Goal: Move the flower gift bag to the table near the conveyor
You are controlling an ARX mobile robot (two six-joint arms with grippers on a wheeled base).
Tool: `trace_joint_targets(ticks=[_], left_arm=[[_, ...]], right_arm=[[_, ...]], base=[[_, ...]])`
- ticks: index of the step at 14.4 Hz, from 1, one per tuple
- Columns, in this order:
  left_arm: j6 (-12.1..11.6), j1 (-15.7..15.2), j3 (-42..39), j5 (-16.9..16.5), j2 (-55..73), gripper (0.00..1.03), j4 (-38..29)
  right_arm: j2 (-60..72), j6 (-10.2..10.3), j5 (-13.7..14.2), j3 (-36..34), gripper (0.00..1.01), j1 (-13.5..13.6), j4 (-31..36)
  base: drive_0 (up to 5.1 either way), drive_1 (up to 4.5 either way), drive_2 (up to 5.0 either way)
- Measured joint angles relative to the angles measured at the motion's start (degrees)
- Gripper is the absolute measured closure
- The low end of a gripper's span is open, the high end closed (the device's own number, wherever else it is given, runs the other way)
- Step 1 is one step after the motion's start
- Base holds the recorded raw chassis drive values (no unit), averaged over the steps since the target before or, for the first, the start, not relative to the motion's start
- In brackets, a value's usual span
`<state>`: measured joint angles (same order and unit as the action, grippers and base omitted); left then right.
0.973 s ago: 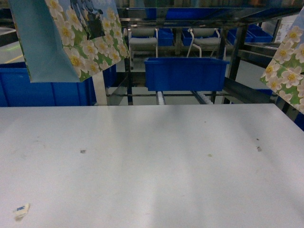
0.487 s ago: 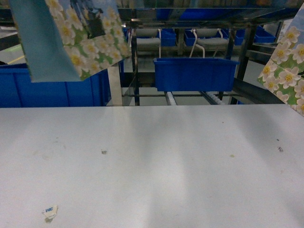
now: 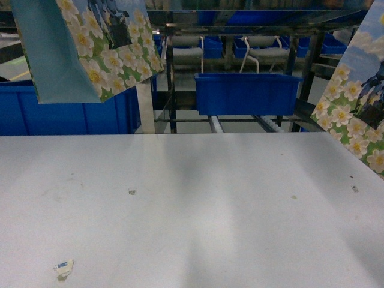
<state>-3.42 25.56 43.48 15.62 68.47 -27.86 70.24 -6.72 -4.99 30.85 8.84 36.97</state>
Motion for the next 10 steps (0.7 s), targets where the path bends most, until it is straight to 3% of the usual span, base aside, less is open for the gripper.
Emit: trace_joint_targets(ticks=[5, 10], left_arm=[[0.0, 0.0, 0.0, -0.1, 0.0, 1.01, 0.0], [0.0, 0.0, 0.0, -0.1, 0.0, 1.01, 0.0]], right_arm=[[16.5, -1.5, -2.0, 5.5, 0.99, -3.0, 7.7], [34.7, -1.9, -3.0, 11.4, 0.99, -5.4, 8.7]], base=[[0.0, 0.00, 0.0], [0.0, 0.00, 0.0]])
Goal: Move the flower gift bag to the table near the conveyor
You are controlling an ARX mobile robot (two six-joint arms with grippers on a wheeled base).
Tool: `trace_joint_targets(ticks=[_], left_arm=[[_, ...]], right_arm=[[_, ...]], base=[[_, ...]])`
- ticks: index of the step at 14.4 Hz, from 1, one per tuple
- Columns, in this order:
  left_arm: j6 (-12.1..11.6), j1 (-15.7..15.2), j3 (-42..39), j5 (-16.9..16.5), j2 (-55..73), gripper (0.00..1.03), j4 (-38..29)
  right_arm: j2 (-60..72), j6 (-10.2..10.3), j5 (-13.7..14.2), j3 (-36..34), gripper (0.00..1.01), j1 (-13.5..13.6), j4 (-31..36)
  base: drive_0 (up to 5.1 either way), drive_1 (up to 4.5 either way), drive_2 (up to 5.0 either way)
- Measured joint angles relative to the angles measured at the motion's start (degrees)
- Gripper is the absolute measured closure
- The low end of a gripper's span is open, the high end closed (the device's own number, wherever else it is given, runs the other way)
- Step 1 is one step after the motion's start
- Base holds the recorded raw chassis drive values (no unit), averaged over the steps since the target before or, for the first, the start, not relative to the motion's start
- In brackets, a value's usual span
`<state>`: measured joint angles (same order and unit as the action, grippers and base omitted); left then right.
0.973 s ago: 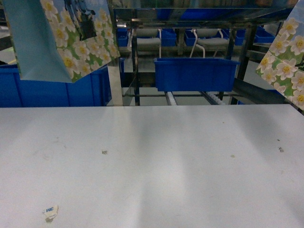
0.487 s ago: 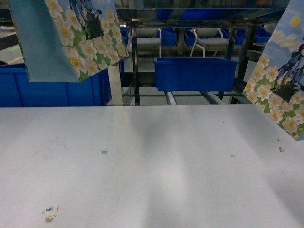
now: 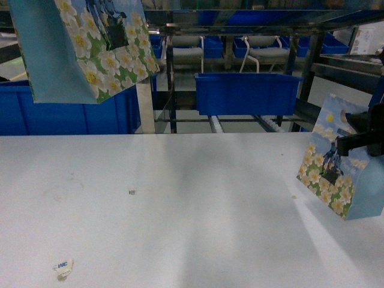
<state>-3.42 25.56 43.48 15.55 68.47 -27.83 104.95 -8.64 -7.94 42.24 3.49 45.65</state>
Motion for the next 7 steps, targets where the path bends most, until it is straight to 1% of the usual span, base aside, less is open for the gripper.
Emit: trace_joint_targets(ticks=[3, 6, 7], left_arm=[[0.0, 0.0, 0.0, 0.0, 0.0, 1.01, 0.0], [0.0, 0.0, 0.0, 0.0, 0.0, 1.01, 0.0], [0.0, 0.0, 0.0, 0.0, 0.0, 1.01, 0.0]], right_arm=[[6.5, -0.2, 0.3, 2.9, 0.99, -1.0, 0.6], [11.2, -0.2, 0.0, 6.7, 0.99, -3.3, -0.8], [11.7, 0.0, 0.1, 7.8, 0.99, -3.6, -1.1]], base=[[0.0, 0.00, 0.0], [0.0, 0.00, 0.0], [0.0, 0.00, 0.0]])
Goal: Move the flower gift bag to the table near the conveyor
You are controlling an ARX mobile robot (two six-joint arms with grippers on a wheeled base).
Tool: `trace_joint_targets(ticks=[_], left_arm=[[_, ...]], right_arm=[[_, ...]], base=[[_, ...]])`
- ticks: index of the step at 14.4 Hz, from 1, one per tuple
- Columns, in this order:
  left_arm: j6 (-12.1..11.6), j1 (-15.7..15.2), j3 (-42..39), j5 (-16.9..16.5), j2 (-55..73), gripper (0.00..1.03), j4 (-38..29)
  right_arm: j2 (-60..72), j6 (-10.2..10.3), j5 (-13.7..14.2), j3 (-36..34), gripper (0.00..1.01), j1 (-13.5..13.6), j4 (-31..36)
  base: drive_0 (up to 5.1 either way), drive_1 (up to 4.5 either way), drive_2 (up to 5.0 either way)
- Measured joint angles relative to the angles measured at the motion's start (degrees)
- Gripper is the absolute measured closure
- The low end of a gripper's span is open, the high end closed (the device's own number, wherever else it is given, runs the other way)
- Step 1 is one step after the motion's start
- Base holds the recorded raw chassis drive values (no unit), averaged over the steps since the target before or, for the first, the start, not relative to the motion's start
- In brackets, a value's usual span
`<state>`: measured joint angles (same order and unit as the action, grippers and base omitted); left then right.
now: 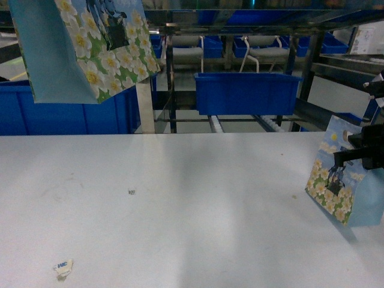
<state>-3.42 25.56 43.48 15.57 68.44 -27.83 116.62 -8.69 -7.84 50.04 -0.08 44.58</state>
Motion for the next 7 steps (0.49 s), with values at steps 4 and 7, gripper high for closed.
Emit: trace_joint_targets(ticks=[4, 7], left_arm=[[0.0, 0.0, 0.0, 0.0, 0.0, 1.01, 0.0], [0.0, 0.0, 0.0, 0.0, 0.0, 1.01, 0.0]], right_arm=[[0.3, 0.3, -0.3, -0.8, 0.92, 1.0, 0.6], [0.0, 0.3, -0.6, -3.2, 0.53, 2.0, 1.5]], base=[[0.0, 0.00, 0.0], [0.0, 0.00, 0.0]])
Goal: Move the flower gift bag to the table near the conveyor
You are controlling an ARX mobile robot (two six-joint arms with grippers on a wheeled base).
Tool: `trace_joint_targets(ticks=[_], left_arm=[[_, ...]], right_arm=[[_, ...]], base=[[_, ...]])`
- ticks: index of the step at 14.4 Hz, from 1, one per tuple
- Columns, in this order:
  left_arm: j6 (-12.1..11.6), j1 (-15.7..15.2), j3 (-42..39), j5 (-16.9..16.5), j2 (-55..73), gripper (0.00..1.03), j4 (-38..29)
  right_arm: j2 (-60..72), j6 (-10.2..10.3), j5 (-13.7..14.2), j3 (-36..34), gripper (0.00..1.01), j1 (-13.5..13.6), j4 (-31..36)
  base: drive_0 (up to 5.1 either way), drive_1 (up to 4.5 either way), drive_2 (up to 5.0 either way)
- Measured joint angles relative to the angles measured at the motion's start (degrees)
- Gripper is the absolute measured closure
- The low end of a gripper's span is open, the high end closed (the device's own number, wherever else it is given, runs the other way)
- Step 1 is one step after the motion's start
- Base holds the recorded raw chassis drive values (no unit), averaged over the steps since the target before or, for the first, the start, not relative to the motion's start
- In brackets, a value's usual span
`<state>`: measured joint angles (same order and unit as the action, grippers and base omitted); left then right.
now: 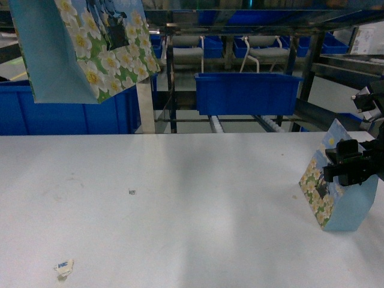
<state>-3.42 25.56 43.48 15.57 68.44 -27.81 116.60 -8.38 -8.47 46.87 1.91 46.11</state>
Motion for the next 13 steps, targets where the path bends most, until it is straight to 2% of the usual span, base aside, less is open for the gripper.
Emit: trace_joint_targets(ticks=[4, 6, 7, 8, 10, 12, 13], left_arm=[[0.0, 0.0, 0.0, 0.0, 0.0, 1.01, 0.0], [0.0, 0.0, 0.0, 0.0, 0.0, 1.01, 0.0], [0.0, 0.0, 0.0, 0.0, 0.0, 1.01, 0.0], [0.0, 0.0, 0.0, 0.0, 0.0, 1.01, 0.0], [0.0, 0.0, 0.0, 0.0, 0.0, 1.01, 0.0], [0.0, 0.0, 0.0, 0.0, 0.0, 1.01, 0.0], [0.0, 0.0, 0.0, 0.0, 0.0, 1.01, 0.0]], right_arm=[[-6.5, 2.5, 1.0, -0.4, 0.04, 0.0, 3.9], [-14.1, 3.3, 1.7, -0.2, 0.03, 1.4, 5.0], [-18.1, 3.3, 3.6, -1.6, 0.03, 2.8, 6.7], [-23.3, 3.0, 7.8, -4.7, 0.03, 4.6, 8.1], [-34.1, 1.7, 16.7, -11.1, 0.03, 8.2, 6.9], [-45.7, -0.8, 22.4, -16.2, 0.03, 11.8, 4.0], [-49.7, -1.4, 22.8, -17.5, 0.03, 12.5, 1.6]], base=[[0.0, 0.00, 0.0], [0.0, 0.00, 0.0], [0.0, 0.00, 0.0], [0.0, 0.00, 0.0], [0.0, 0.00, 0.0], [0.0, 0.00, 0.0], [0.0, 0.00, 0.0]])
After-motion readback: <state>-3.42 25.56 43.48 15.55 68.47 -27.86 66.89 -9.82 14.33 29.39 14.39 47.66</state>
